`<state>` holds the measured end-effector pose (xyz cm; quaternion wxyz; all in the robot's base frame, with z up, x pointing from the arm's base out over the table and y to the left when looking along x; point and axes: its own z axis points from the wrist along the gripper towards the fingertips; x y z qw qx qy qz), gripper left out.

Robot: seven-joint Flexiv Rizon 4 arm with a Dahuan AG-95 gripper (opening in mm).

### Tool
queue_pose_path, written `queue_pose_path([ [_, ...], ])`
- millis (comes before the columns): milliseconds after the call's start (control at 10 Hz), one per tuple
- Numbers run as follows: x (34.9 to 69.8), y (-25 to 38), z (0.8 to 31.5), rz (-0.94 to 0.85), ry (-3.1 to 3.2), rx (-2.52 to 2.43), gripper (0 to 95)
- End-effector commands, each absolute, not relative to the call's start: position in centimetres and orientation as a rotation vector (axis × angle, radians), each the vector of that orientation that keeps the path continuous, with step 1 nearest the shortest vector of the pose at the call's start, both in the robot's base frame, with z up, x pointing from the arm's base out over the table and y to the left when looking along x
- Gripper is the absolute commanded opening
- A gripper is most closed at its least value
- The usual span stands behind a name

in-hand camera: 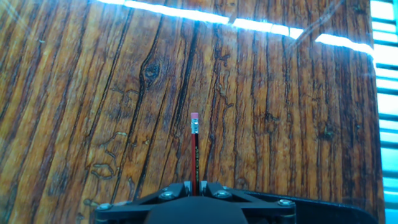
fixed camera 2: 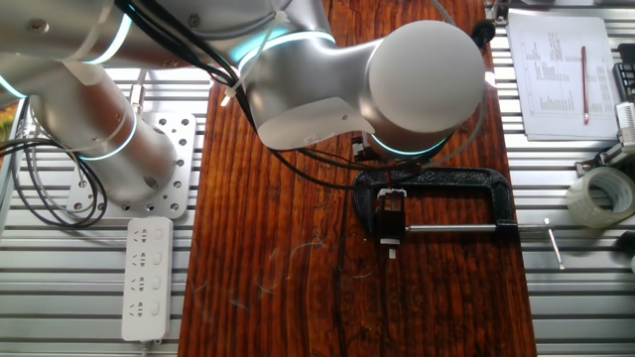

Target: Insert the pencil into the pencil sharpener

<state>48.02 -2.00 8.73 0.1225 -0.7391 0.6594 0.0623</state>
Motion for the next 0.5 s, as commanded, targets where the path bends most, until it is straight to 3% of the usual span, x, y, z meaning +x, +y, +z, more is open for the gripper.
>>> queue_pose_path([
  [100, 48.45, -2.02, 8.54, 0.185, 1.966, -2.123, 0.0],
  [500, 48.46, -2.16, 8.63, 0.202, 1.945, -2.092, 0.0],
])
